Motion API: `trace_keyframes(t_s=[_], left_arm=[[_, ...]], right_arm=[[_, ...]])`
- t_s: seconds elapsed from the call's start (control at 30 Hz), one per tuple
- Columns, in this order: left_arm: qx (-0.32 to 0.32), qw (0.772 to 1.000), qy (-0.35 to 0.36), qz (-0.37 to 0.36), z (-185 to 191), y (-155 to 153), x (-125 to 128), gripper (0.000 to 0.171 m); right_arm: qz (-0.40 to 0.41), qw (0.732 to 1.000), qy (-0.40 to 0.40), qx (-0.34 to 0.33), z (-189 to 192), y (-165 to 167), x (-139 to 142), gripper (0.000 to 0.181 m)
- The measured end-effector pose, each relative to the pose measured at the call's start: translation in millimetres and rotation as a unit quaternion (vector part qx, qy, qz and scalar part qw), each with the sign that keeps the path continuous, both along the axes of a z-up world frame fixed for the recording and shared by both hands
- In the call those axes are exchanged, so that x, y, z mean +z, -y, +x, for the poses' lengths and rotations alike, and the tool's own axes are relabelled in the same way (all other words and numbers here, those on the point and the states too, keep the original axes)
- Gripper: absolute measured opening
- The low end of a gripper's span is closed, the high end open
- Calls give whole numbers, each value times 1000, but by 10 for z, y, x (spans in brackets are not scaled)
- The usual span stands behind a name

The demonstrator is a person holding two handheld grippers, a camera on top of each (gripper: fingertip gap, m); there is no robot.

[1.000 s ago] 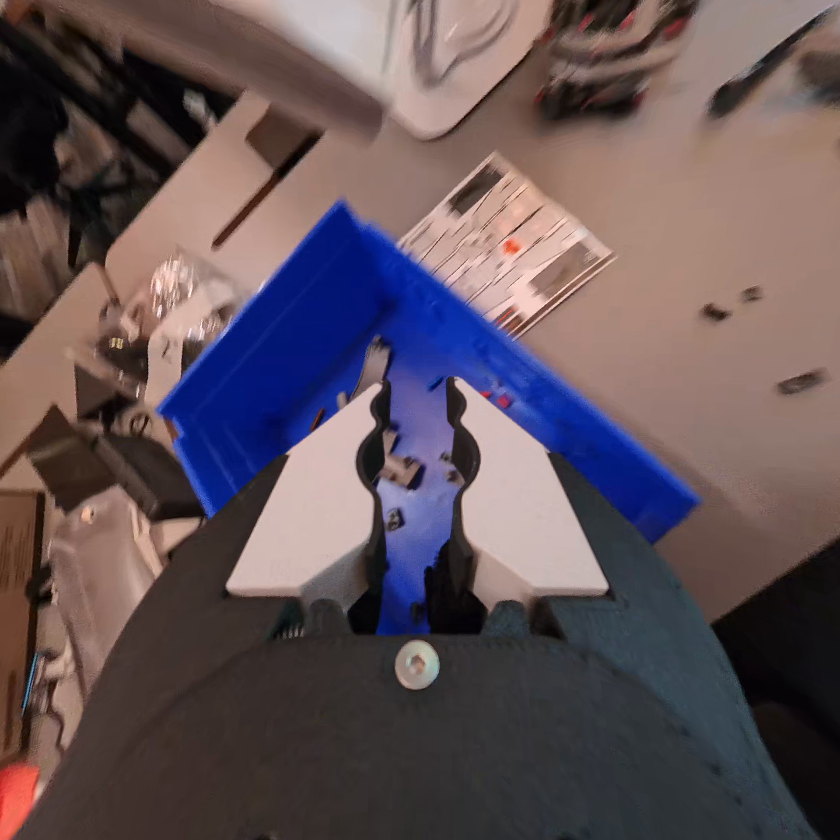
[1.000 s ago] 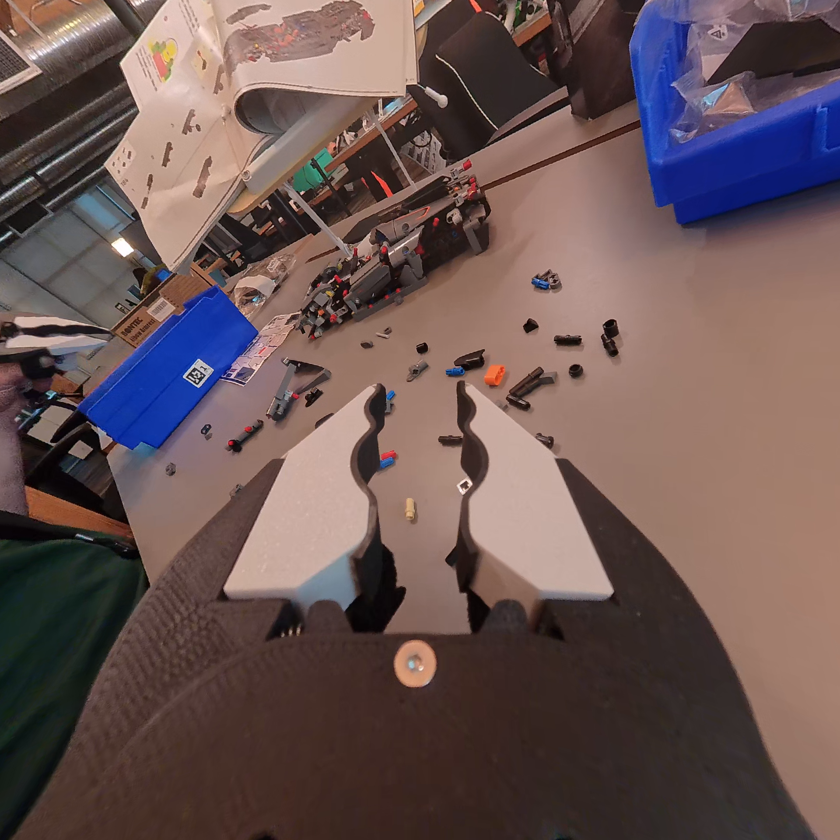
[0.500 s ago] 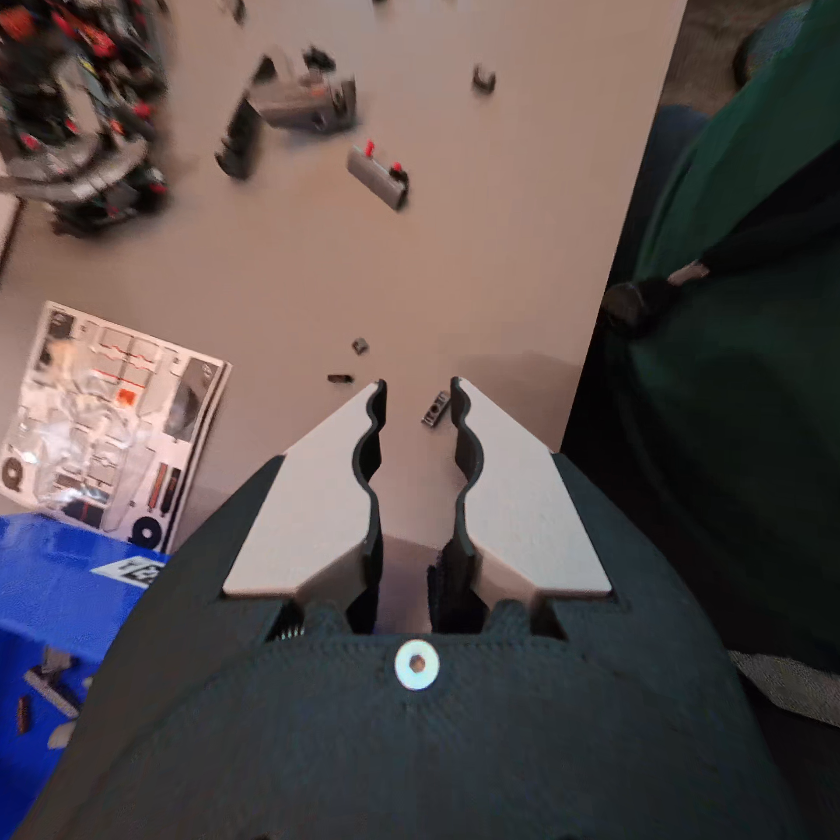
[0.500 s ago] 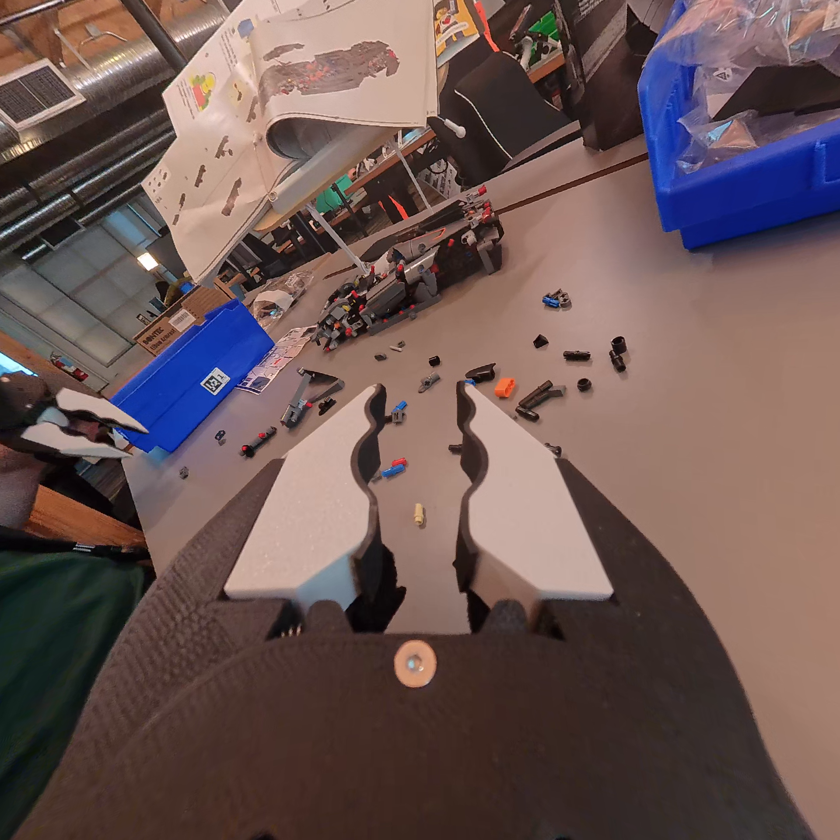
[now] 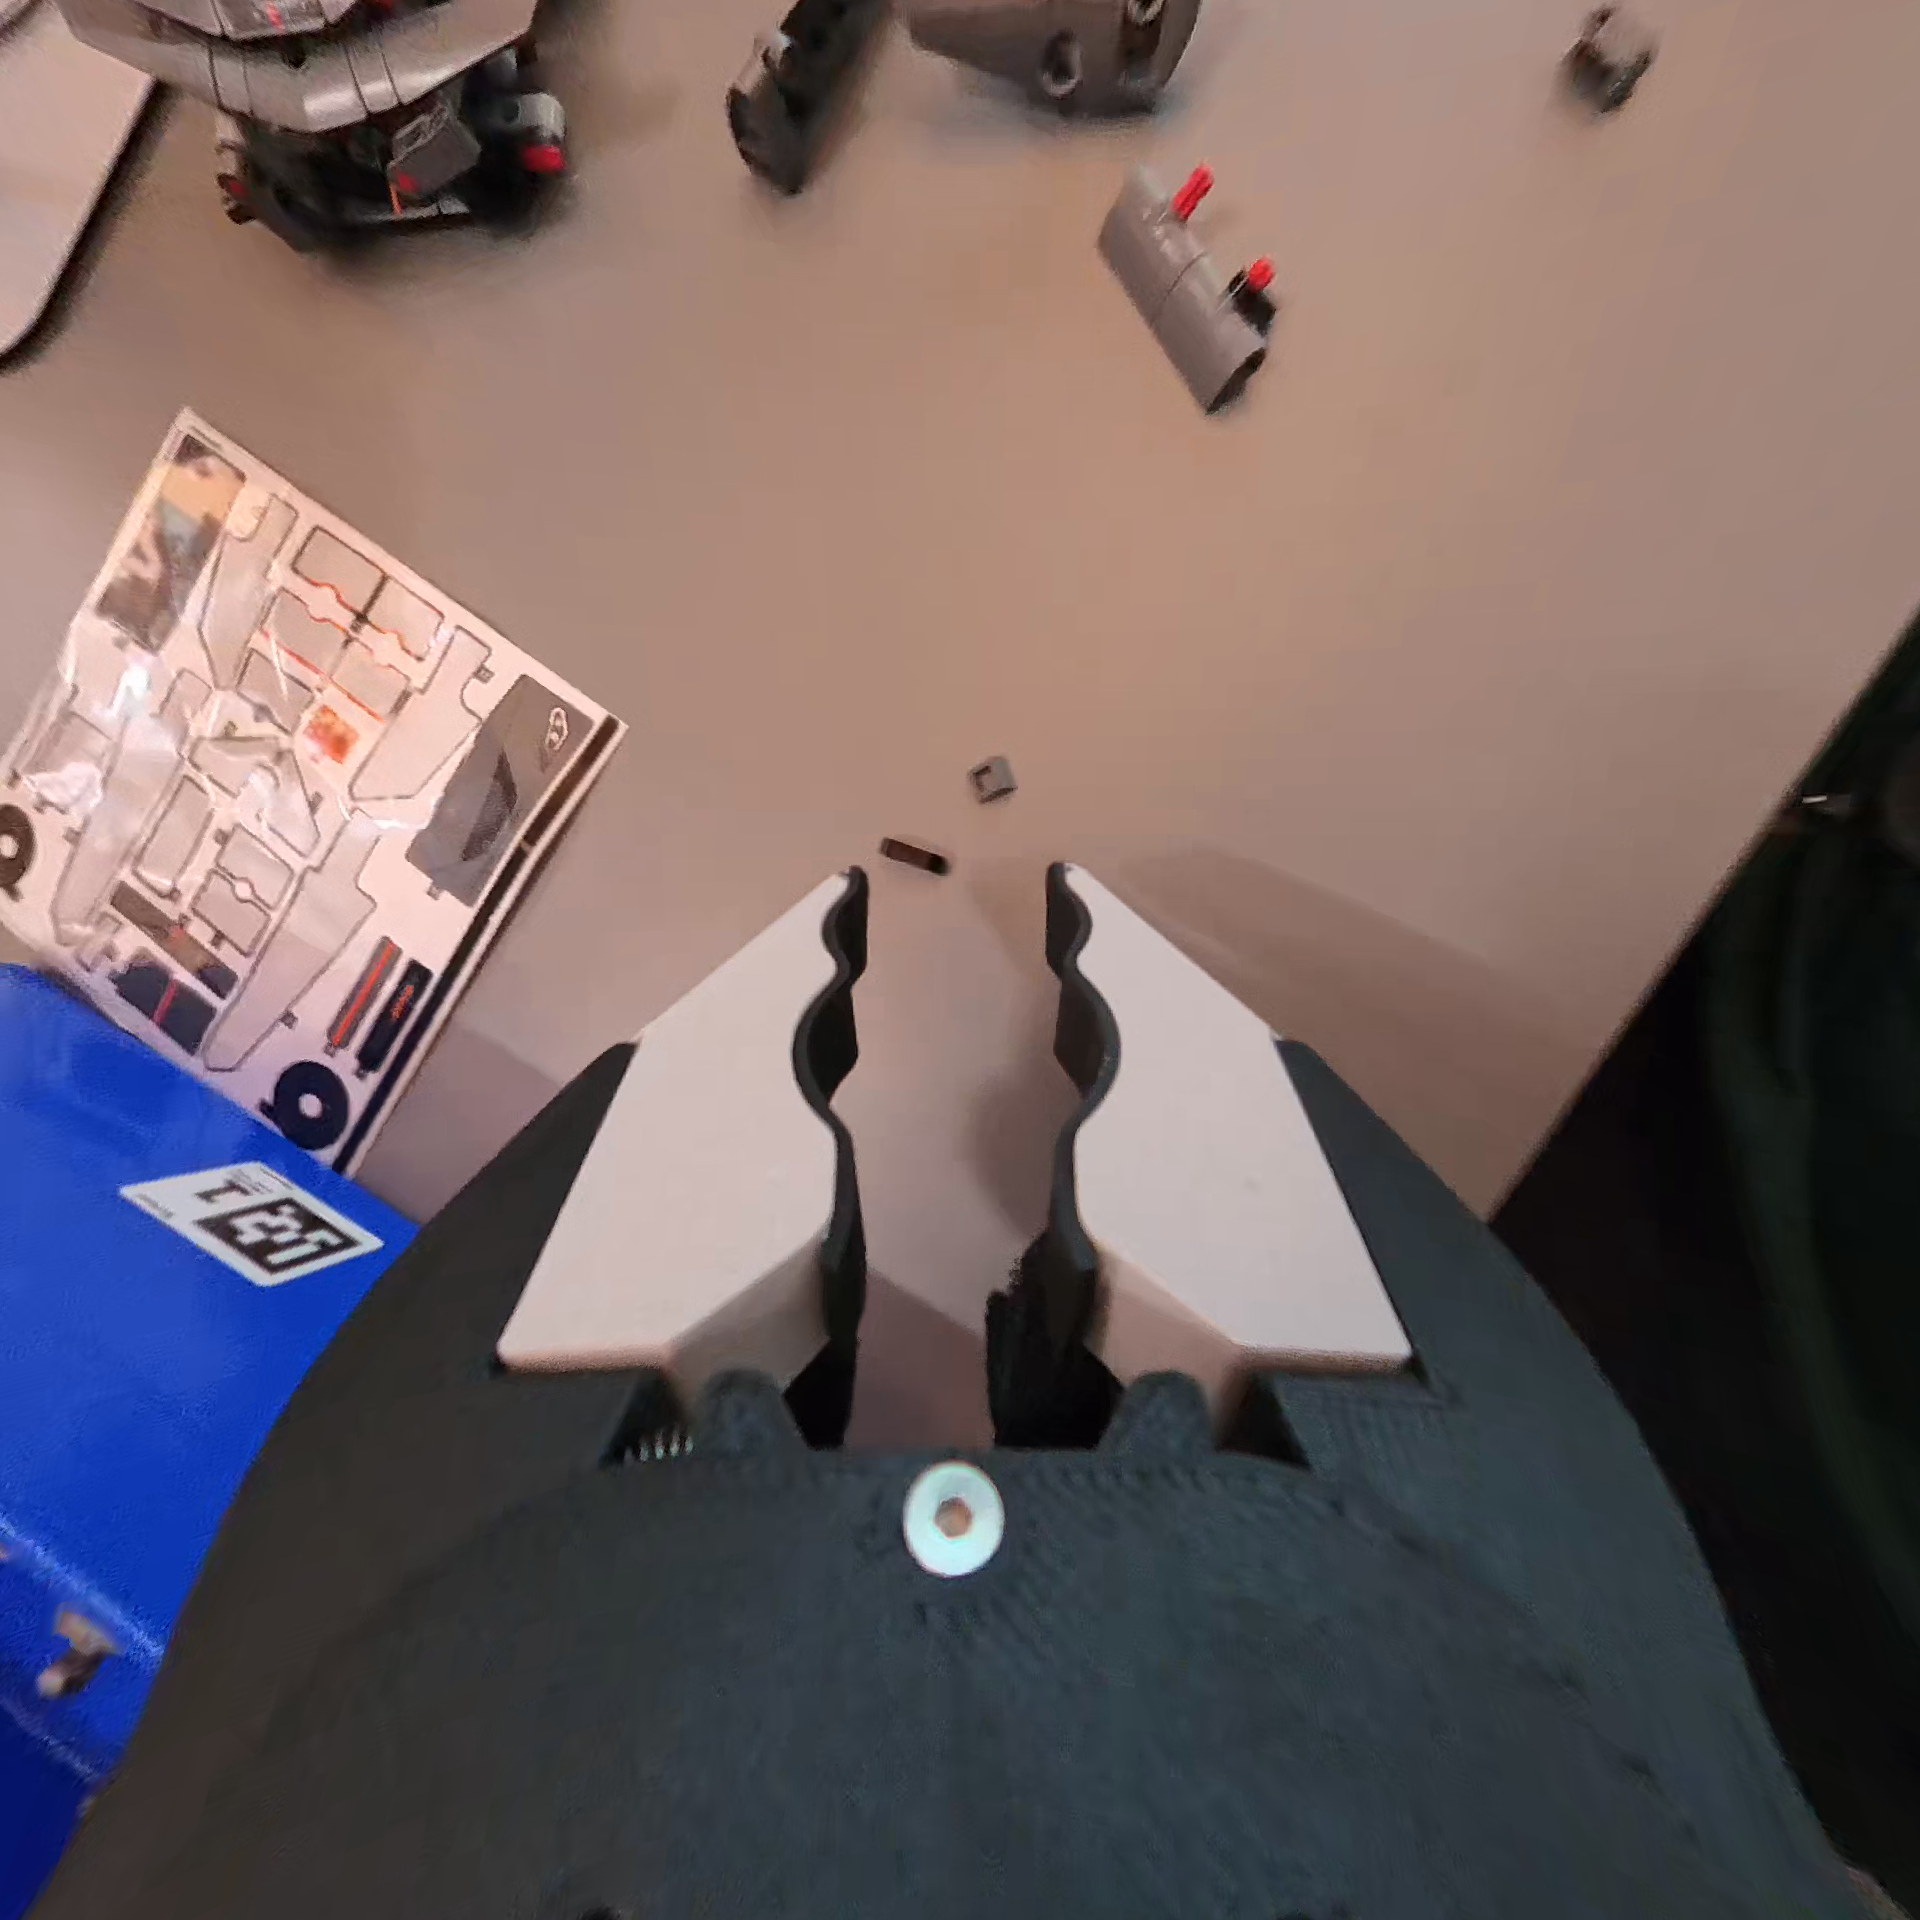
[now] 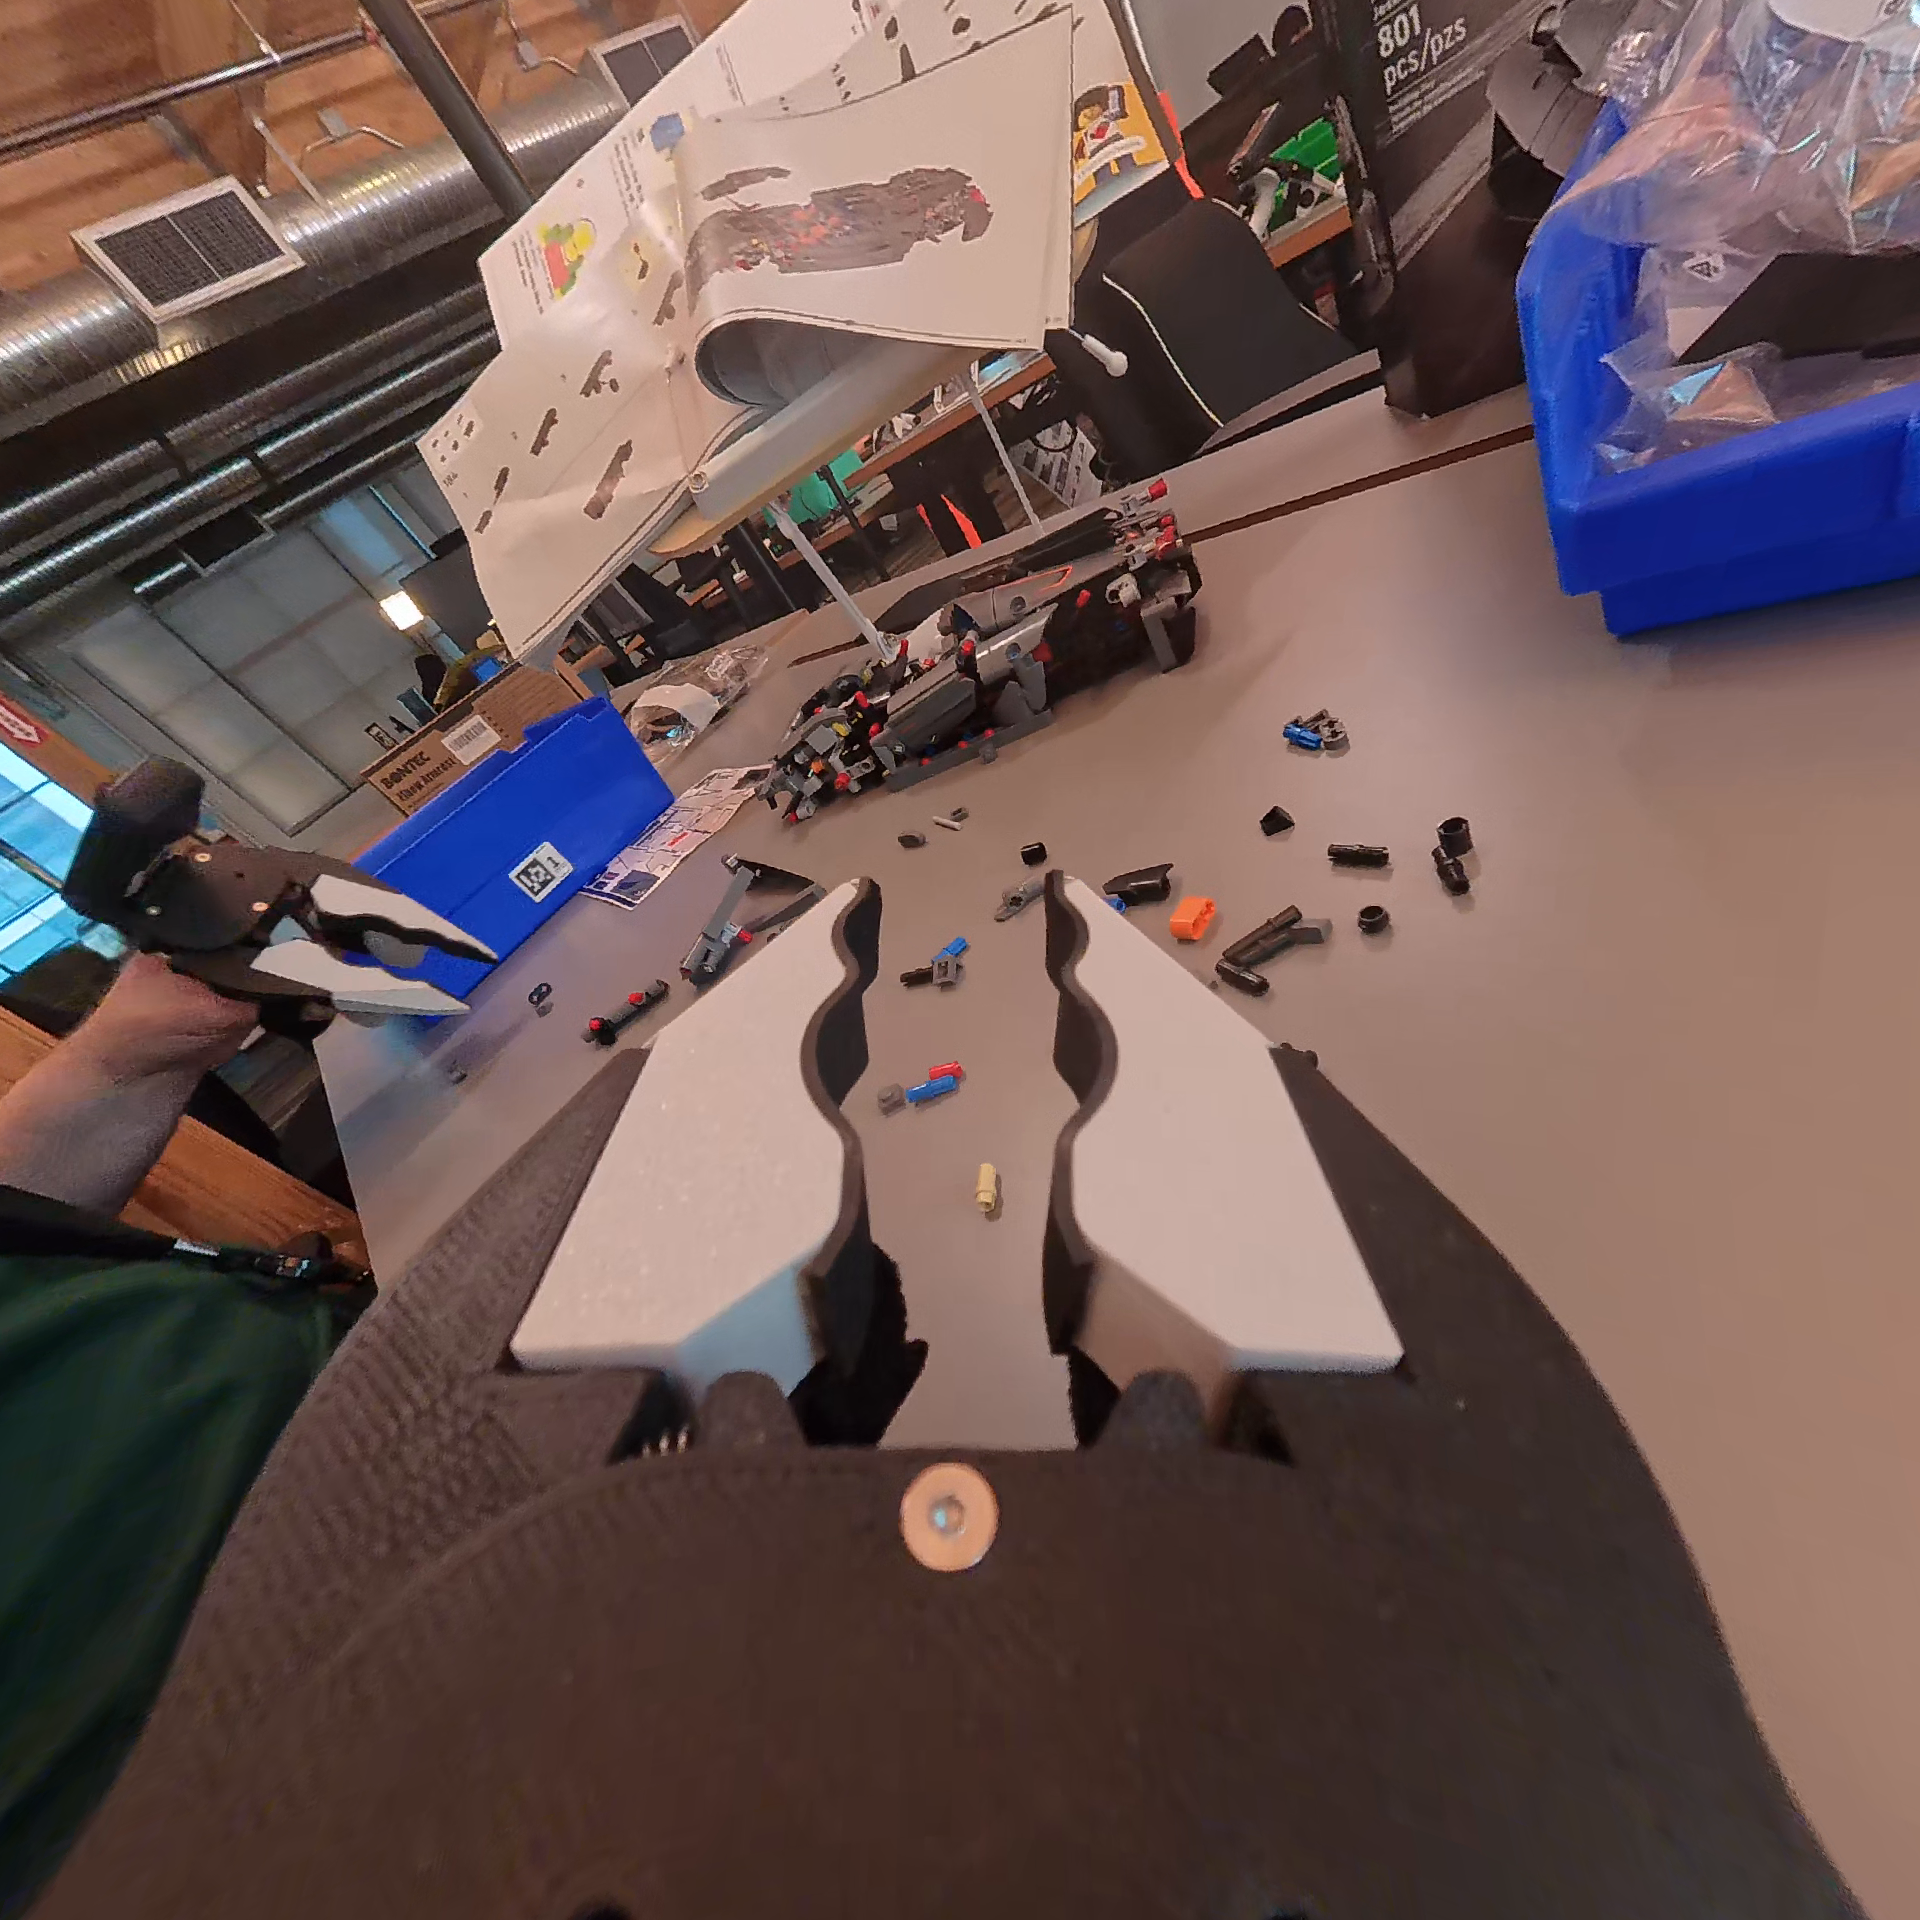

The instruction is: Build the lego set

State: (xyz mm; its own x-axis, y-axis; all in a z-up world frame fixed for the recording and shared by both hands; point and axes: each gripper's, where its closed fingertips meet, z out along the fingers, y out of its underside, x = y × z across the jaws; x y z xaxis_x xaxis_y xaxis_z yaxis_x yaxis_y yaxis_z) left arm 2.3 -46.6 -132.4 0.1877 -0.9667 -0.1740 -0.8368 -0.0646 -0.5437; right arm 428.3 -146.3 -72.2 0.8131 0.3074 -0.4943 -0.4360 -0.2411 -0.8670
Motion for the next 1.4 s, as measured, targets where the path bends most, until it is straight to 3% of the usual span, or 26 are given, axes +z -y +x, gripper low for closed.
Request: trace_keyframes(t_s=[0.13,0.23,0.37,0.63,0.8,0.9,1.03,1.13,1.27,1.4], left_arm=[[12,998,-57,31,22,-126,-180,35],[34,996,-74,25,40,-160,-270,27],[57,997,-58,-6,102,-129,-306,3],[72,997,-23,16,192,-158,-186,1],[10,998,56,-25,675,172,93,2],[-45,993,79,-79,1099,527,11,2],[-80,990,72,-88,1466,750,-146,2],[-84,991,56,-86,1550,763,-277,2],[-86,989,66,-103,1502,799,-280,20],[-89,989,65,-102,1349,796,-240,21]], right_arm=[[8,1000,2,2,-12,18,24,29],[12,1000,3,3,-18,27,35,29],[14,1000,3,6,-27,35,44,30],[24,1000,-2,9,-31,50,73,31],[35,999,-6,11,-32,69,104,30],[35,999,-1,11,-45,72,105,30],[36,999,7,13,-69,75,105,31],[38,999,13,15,-88,81,109,31],[46,998,35,15,-130,95,127,32],[63,989,130,10,-318,137,162,24]])
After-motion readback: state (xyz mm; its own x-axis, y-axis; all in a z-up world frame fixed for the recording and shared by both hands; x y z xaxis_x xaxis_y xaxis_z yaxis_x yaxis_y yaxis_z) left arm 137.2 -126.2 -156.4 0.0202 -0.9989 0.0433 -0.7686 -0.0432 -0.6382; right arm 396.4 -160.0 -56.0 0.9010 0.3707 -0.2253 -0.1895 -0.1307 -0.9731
